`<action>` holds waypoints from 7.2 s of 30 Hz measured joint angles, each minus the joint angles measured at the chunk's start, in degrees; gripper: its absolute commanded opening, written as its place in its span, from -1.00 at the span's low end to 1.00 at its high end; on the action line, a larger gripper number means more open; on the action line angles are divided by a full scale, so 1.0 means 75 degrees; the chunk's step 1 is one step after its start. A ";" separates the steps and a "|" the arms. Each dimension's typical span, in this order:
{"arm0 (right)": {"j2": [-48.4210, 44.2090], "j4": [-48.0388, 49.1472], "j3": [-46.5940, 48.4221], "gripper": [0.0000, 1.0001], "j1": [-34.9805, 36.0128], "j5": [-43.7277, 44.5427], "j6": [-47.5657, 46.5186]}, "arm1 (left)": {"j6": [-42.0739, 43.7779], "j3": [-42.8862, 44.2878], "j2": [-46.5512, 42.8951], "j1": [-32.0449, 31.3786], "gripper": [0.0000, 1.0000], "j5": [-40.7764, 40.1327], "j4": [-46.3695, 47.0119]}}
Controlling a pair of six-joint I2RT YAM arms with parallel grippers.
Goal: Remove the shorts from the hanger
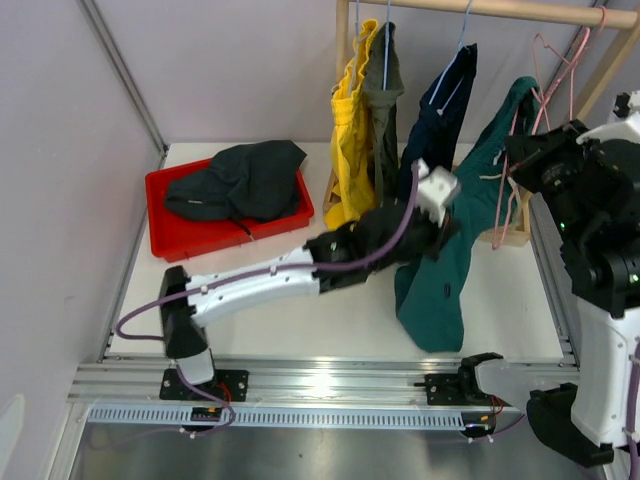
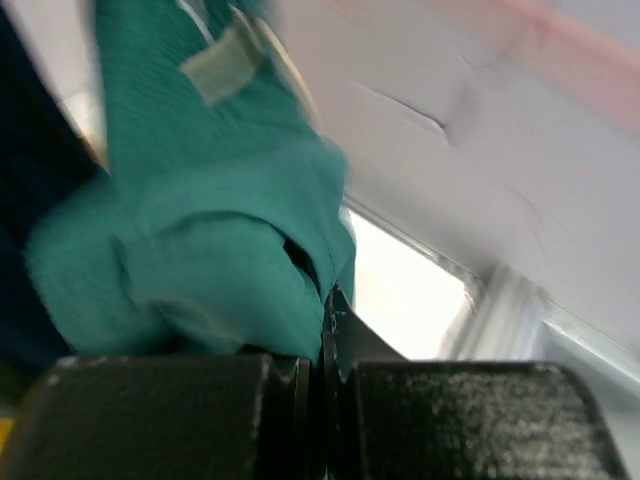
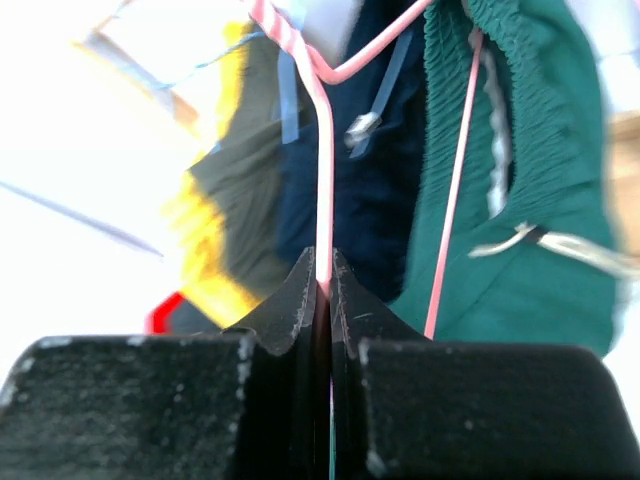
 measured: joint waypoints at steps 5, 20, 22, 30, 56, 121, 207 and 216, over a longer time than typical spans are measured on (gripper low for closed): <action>-0.0828 -0.0265 0.0003 -1.00 -0.0012 -0.1311 0.0699 | 0.0143 0.4829 0.2078 0.1180 -1.00 -0.0035 -0.1999; 0.0382 -0.0714 0.3203 -1.00 0.0035 -0.1367 0.0096 | 0.0286 -0.0860 -0.2940 -0.0490 -1.00 -0.1833 -0.3188; 0.0880 -0.0609 0.3389 -1.00 0.0035 -0.1107 -0.0128 | 0.0379 -0.1198 -0.3891 -0.0286 -1.00 -0.2186 -0.3416; 0.1947 -0.0321 0.2541 -1.00 -0.0128 -0.0720 -0.0420 | 0.0950 0.0079 -0.5147 0.3663 -1.00 -0.2090 -0.4392; 0.2468 0.1408 0.0428 -1.00 -0.2159 -0.1999 -0.0673 | 0.0507 0.5260 0.1093 0.8763 -0.97 0.0682 -0.4115; 0.3503 0.2279 0.1399 0.80 -0.0382 -0.2151 -0.0300 | -0.0143 -0.3955 -0.5779 0.8746 0.99 0.2597 -0.2672; 0.1332 0.2792 -0.0440 -1.00 0.3436 0.1559 -0.0676 | 0.0000 -0.2122 -0.2291 0.1151 -1.00 0.2241 0.1125; 0.1134 0.2194 -0.0420 -0.87 0.3617 0.1489 -0.0775 | 0.0184 -0.3585 -0.3960 -0.0262 -1.00 0.0425 0.1609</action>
